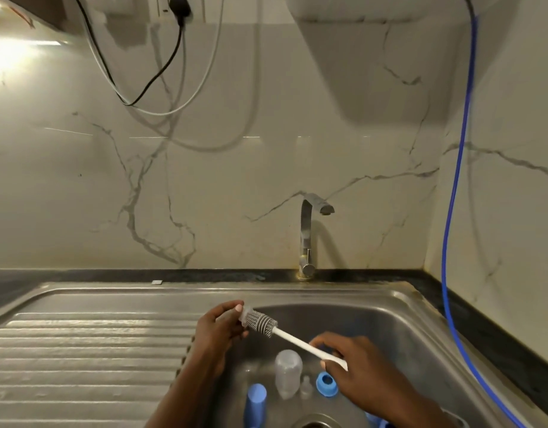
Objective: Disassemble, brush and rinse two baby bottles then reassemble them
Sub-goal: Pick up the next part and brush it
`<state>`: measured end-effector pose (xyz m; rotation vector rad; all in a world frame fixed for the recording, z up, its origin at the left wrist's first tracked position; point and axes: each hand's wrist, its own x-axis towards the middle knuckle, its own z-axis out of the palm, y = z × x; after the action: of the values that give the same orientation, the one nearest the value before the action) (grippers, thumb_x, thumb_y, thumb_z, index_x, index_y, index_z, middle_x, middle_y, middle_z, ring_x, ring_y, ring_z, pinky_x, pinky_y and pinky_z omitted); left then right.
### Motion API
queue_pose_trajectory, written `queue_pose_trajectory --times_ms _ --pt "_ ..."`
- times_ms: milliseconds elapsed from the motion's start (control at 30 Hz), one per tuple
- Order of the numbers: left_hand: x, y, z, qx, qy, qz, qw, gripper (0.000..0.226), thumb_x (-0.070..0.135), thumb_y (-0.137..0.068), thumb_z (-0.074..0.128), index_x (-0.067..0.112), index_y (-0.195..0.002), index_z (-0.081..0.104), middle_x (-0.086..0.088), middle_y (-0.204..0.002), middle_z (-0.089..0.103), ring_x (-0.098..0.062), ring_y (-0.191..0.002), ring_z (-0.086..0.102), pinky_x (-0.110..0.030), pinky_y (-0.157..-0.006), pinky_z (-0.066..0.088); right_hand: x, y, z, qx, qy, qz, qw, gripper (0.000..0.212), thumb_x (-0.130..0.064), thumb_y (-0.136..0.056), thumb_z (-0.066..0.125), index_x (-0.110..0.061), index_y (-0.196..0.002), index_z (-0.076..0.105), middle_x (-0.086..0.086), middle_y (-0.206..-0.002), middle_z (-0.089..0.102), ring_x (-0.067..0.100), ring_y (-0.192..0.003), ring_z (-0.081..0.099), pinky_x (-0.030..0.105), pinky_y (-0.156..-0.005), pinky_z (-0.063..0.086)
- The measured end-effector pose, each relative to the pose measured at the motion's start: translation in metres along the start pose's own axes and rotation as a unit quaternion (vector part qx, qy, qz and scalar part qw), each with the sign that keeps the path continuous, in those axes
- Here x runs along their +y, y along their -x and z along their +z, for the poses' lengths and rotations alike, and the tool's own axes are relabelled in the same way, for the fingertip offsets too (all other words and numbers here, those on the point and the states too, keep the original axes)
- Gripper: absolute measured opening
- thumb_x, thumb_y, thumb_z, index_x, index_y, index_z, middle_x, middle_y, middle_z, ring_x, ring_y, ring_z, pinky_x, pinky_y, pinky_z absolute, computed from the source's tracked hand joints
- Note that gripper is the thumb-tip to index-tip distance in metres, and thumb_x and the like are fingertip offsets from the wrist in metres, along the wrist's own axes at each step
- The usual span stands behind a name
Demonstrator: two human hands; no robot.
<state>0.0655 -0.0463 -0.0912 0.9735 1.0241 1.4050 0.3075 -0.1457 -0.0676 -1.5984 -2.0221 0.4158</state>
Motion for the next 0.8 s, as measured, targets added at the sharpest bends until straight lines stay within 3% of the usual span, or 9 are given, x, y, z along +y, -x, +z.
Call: queue_pose_trajectory --times_ms 233,400,467,533,567,600,667,733,800 --pt "-0.005 -0.007 -0.004 -0.032 -0.064 0.008 0.997 0.015 0.004 -0.095 0.059 -0.005 -0.103 0.068 -0.025 -0.092 0.073 -0.028 -0.076 0.072 -0.032 -0.067 0.061 -0.002 0.000 0.002 -0.003 0.046 0.013 0.999 0.025 -0.033 -0.086 0.051 -0.046 -0.107 0.053 -0.011 -0.093 0.068 0.015 -0.088 0.063 0.033 -0.080 0.053" --pt "-0.003 -0.006 -0.007 -0.079 -0.049 -0.016 0.996 0.016 0.001 -0.097 0.053 -0.009 -0.103 0.064 -0.027 -0.095 0.071 -0.028 -0.080 0.072 -0.034 -0.072 0.062 -0.003 -0.002 0.004 -0.048 -0.013 0.027 0.998 0.019 -0.025 -0.087 0.055 -0.039 -0.099 0.060 -0.006 -0.077 0.068 0.013 -0.066 0.062 0.034 -0.065 0.055" --pt "0.002 -0.003 -0.006 -0.105 -0.028 -0.017 0.994 0.018 0.002 -0.098 0.050 -0.008 -0.104 0.063 -0.021 -0.092 0.072 -0.026 -0.080 0.071 -0.033 -0.073 0.062 -0.004 -0.001 -0.006 -0.131 -0.213 0.106 0.962 0.019 -0.015 -0.092 0.056 -0.029 -0.095 0.068 0.002 -0.070 0.066 0.013 -0.046 0.050 0.029 -0.042 0.041" --pt "0.007 0.001 -0.002 -0.112 -0.019 0.001 0.994 0.019 0.006 -0.098 0.051 -0.005 -0.103 0.065 -0.022 -0.092 0.072 -0.027 -0.082 0.070 -0.034 -0.075 0.060 -0.005 0.001 -0.012 -0.212 -0.394 0.174 0.877 0.022 -0.010 -0.098 0.050 -0.018 -0.101 0.071 0.009 -0.074 0.060 0.012 -0.042 0.040 0.019 -0.036 0.028" --pt "0.008 0.002 0.002 -0.101 -0.023 0.021 0.994 0.018 0.007 -0.097 0.053 -0.004 -0.103 0.066 -0.023 -0.092 0.072 -0.028 -0.083 0.070 -0.033 -0.075 0.060 -0.007 0.001 -0.013 -0.221 -0.424 0.180 0.860 0.023 -0.010 -0.099 0.049 -0.014 -0.105 0.071 0.009 -0.074 0.059 0.012 -0.042 0.040 0.017 -0.035 0.027" --pt "0.007 0.003 0.005 -0.077 -0.029 0.047 0.995 0.016 0.008 -0.096 0.055 -0.002 -0.101 0.068 -0.024 -0.091 0.072 -0.029 -0.083 0.070 -0.032 -0.073 0.061 -0.011 -0.001 -0.011 -0.214 -0.421 0.181 0.863 0.022 -0.011 -0.100 0.049 -0.012 -0.108 0.069 0.009 -0.073 0.059 0.012 -0.042 0.043 0.017 -0.035 0.029" --pt "0.005 0.002 0.008 -0.009 -0.035 0.093 0.995 0.013 0.008 -0.095 0.060 0.002 -0.098 0.070 -0.024 -0.087 0.072 -0.030 -0.081 0.069 -0.030 -0.069 0.061 -0.022 -0.002 0.000 -0.155 -0.329 0.147 0.920 0.015 -0.019 -0.098 0.055 -0.015 -0.109 0.065 0.005 -0.068 0.063 0.012 -0.044 0.052 0.020 -0.037 0.036" --pt "0.004 0.000 0.008 0.029 -0.028 0.109 0.993 0.011 0.008 -0.094 0.061 0.004 -0.095 0.072 -0.023 -0.085 0.071 -0.028 -0.079 0.067 -0.028 -0.065 0.061 -0.023 -0.001 0.014 -0.047 -0.154 0.098 0.982 0.016 -0.037 -0.089 0.064 -0.029 -0.101 0.058 -0.003 -0.069 0.063 0.006 -0.053 0.058 0.022 -0.046 0.043" --pt "0.004 -0.001 0.005 0.038 -0.007 0.101 0.994 0.011 0.008 -0.094 0.061 0.004 -0.093 0.071 -0.022 -0.084 0.070 -0.029 -0.079 0.067 -0.028 -0.065 0.061 -0.017 0.001 0.017 0.033 0.015 0.054 0.998 0.024 -0.048 -0.084 0.062 -0.031 -0.096 0.050 -0.008 -0.078 0.058 0.006 -0.072 0.057 0.024 -0.063 0.047"
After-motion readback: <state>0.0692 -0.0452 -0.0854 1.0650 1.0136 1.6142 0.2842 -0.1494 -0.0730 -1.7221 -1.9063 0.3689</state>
